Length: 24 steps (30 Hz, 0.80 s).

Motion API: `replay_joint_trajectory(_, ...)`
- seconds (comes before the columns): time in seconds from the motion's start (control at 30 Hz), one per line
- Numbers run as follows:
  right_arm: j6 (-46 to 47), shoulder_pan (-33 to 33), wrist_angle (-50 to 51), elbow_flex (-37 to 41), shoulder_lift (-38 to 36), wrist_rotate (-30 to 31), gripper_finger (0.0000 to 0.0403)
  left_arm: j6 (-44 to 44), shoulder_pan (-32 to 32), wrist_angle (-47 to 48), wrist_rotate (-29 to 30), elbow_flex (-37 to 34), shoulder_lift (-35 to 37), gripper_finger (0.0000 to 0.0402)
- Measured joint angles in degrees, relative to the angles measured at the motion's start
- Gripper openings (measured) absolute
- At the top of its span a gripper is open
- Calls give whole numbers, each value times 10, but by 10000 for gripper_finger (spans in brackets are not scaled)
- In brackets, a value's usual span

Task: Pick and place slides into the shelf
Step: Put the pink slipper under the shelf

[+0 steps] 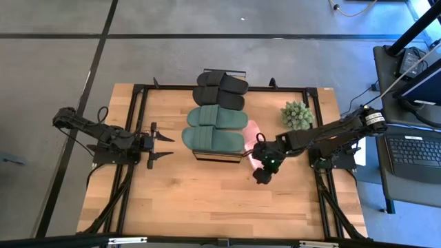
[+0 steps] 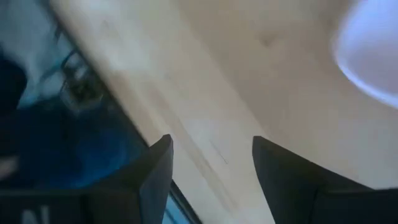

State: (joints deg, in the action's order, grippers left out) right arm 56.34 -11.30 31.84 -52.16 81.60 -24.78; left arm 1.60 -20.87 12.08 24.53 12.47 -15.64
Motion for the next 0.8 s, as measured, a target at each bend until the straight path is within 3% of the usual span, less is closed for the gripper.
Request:
replay_joint_trajectory(0.23, 259, -49, 43, 0, 0, 181, 218, -22, 0, 0, -1, 0, 0, 216)
replay_joint_trajectory(0.5, 502, -120, 113, 0, 0, 312, 218, -30, 0, 22, -2, 0, 0, 216)
replay_joint_trajectory(0.6, 560, -134, 112, 0, 0, 362, 218, -31, 0, 35, -2, 0, 0, 216)
replay_joint_trajectory(0.8, 590, -142, 114, 0, 1, 381, 218, -32, 0, 66, -2, 0, 0, 216)
